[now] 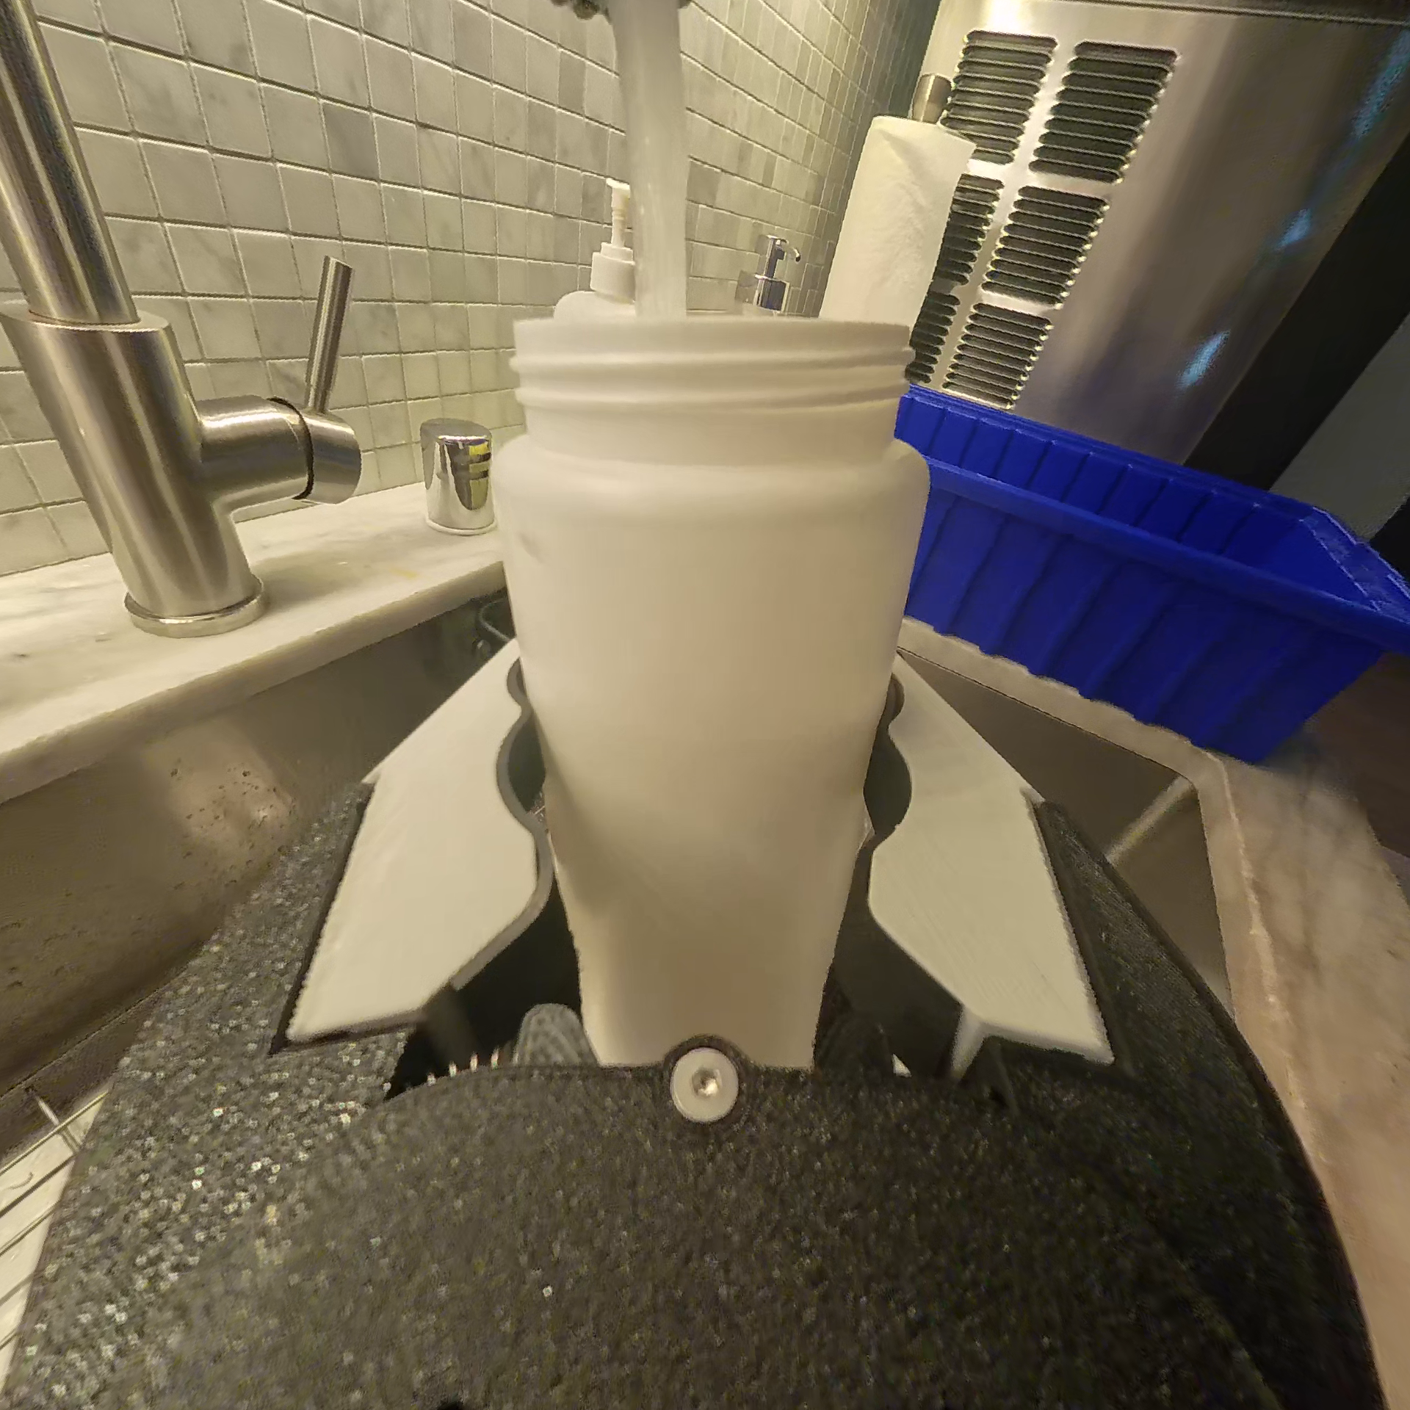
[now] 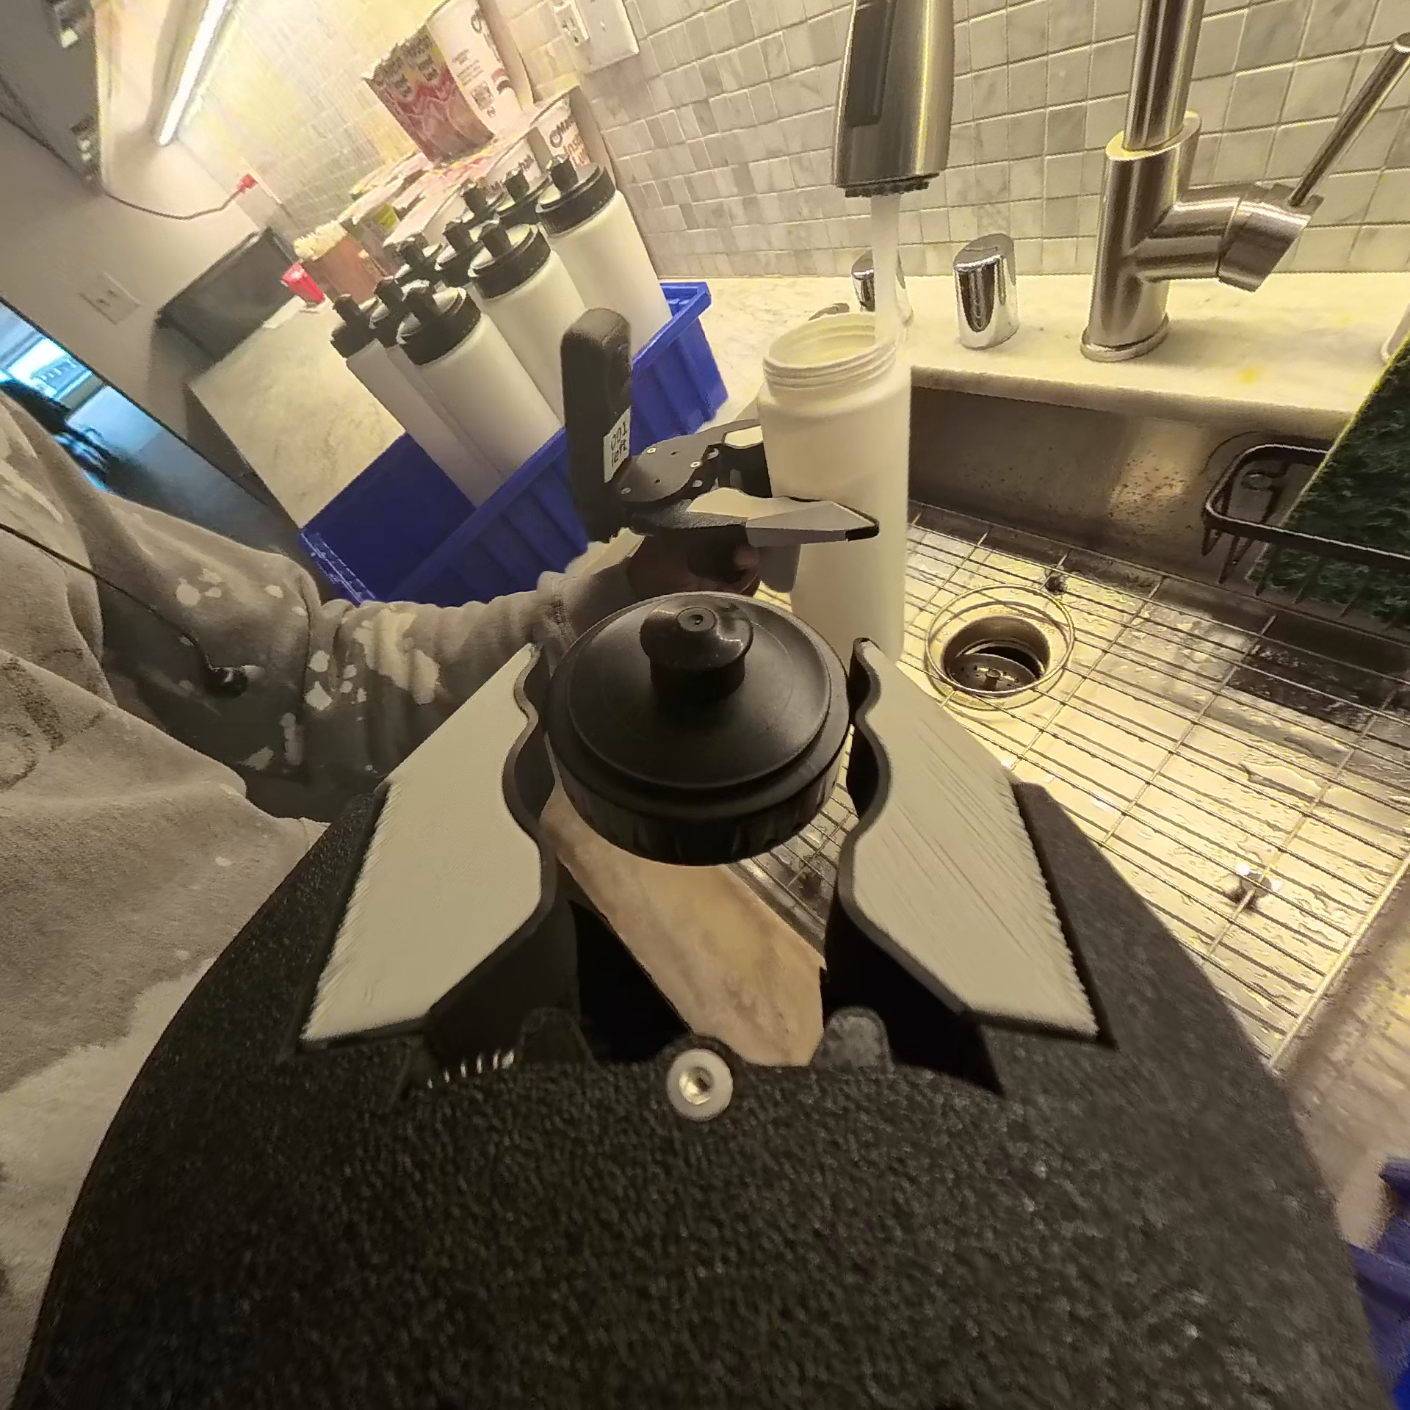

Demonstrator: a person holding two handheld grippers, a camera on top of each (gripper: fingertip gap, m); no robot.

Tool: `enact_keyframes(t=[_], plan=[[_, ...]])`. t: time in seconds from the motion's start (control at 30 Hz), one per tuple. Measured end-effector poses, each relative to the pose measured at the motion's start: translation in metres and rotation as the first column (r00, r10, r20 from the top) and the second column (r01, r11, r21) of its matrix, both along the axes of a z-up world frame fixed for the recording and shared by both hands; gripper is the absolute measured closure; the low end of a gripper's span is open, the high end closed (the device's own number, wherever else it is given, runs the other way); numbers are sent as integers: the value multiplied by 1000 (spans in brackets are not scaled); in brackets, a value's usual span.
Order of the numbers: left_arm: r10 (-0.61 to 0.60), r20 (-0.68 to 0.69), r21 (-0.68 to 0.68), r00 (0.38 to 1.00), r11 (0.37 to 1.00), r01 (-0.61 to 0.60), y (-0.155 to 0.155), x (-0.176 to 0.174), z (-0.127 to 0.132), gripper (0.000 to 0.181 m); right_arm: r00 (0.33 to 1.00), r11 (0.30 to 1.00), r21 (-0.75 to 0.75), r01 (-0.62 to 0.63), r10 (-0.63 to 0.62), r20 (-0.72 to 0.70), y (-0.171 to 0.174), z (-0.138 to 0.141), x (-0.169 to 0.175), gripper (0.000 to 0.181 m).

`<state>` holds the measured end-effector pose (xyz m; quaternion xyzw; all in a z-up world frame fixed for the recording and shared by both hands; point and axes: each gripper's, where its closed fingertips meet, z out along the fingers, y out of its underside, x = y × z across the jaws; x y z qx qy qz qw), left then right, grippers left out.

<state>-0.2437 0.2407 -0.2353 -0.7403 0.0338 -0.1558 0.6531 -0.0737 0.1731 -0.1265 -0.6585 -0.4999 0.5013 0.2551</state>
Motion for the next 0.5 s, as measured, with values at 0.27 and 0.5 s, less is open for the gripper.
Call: enact_keyframes(t=[0.27,0.5], plan=[[2,-15,-13,1000,1000,-2,-36,4,18,96,998,999,-10,-33,33,-58,-7,6,-6,104],[-32,-33,31,999,999,33,-67,33,71,96,983,998,10,-55,55,-177,-5,30,-16,103]])
